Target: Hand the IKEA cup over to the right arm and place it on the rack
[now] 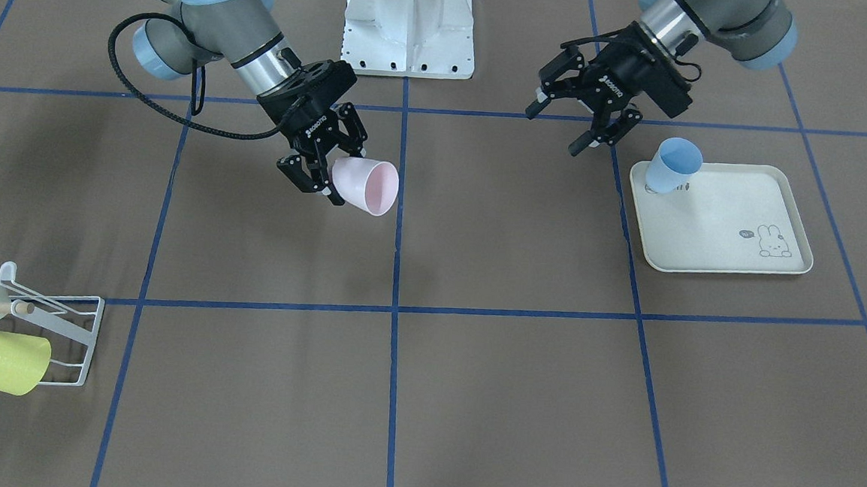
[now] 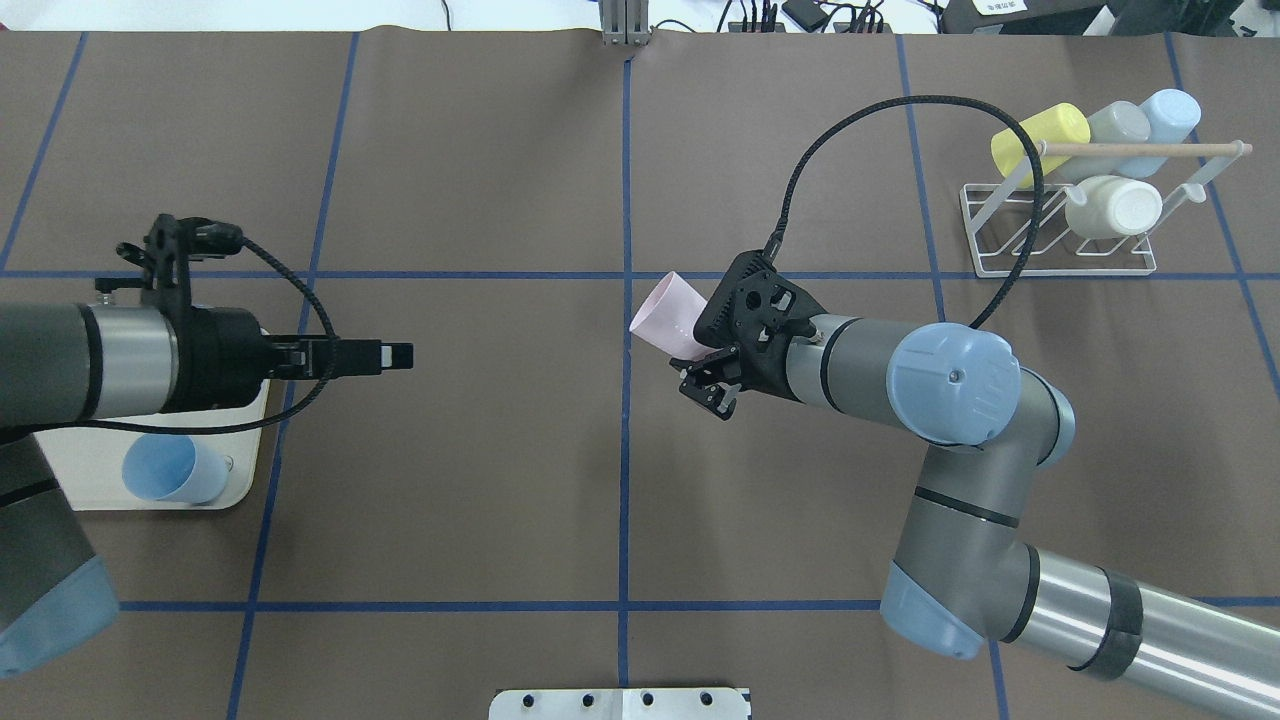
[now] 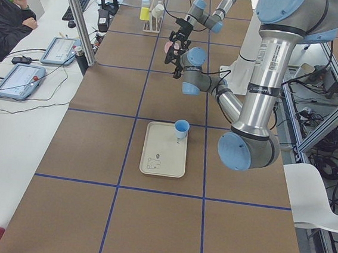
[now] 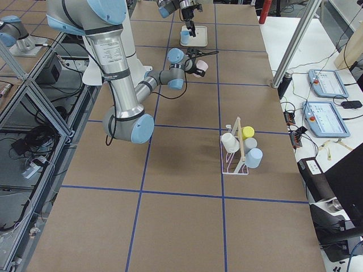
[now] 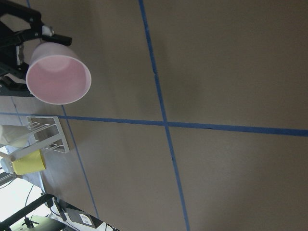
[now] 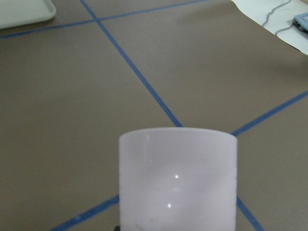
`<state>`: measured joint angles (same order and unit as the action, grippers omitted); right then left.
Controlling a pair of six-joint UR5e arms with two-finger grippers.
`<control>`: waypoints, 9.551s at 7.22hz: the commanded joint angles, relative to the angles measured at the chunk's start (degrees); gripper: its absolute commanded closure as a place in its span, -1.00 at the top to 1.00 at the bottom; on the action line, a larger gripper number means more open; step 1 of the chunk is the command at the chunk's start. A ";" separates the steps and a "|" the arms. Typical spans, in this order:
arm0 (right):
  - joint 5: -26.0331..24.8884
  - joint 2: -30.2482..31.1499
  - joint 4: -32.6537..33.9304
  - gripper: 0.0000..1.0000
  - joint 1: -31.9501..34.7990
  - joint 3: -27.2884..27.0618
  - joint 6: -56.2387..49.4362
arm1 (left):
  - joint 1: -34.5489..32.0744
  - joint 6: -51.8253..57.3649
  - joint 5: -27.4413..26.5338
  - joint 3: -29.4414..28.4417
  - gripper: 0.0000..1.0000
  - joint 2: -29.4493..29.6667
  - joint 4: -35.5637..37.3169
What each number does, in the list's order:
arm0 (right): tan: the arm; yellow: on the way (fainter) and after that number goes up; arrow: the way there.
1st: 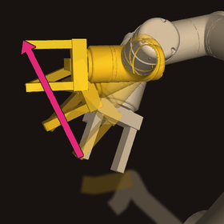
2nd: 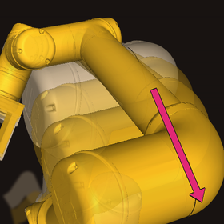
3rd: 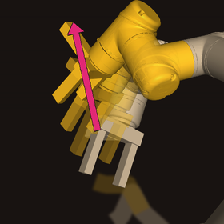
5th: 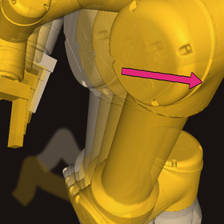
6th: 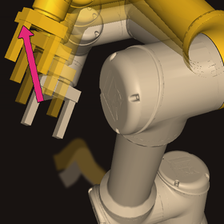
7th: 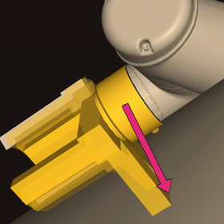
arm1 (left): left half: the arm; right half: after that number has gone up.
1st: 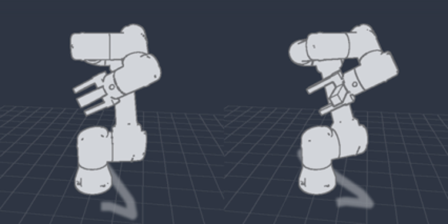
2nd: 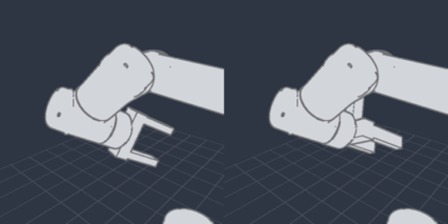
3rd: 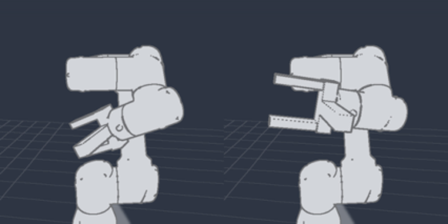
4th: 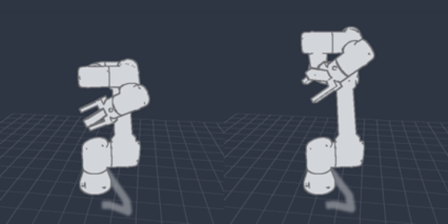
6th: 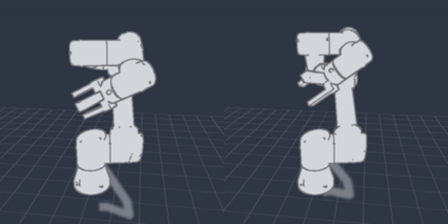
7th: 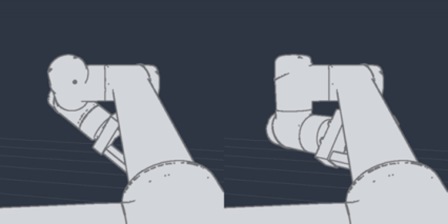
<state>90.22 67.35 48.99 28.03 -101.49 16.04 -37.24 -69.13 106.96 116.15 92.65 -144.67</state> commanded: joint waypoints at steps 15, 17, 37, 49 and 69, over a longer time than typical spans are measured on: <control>-31.06 18.25 28.27 -1.00 18.82 -12.60 -89.52 | -7.06 12.00 2.38 2.24 1.00 -10.03 -0.79; -32.21 18.17 28.18 -1.00 18.56 -10.49 -88.74 | -7.06 12.00 2.38 2.24 1.00 -9.94 -0.79; -38.45 19.04 28.27 -0.75 11.96 -6.71 -79.85 | -6.88 11.83 2.38 1.89 1.00 -9.50 -0.79; -36.36 17.81 27.74 0.98 11.44 -8.97 -68.25 | -6.97 12.87 1.85 1.89 1.00 -10.64 -0.71; -6.72 4.54 7.00 1.00 -5.97 -12.59 13.84 | 5.95 13.06 -12.56 -4.09 -0.37 -22.25 -0.62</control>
<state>83.66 71.93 56.00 22.09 -114.33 29.88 -31.95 -55.37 94.71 112.13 70.29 -145.24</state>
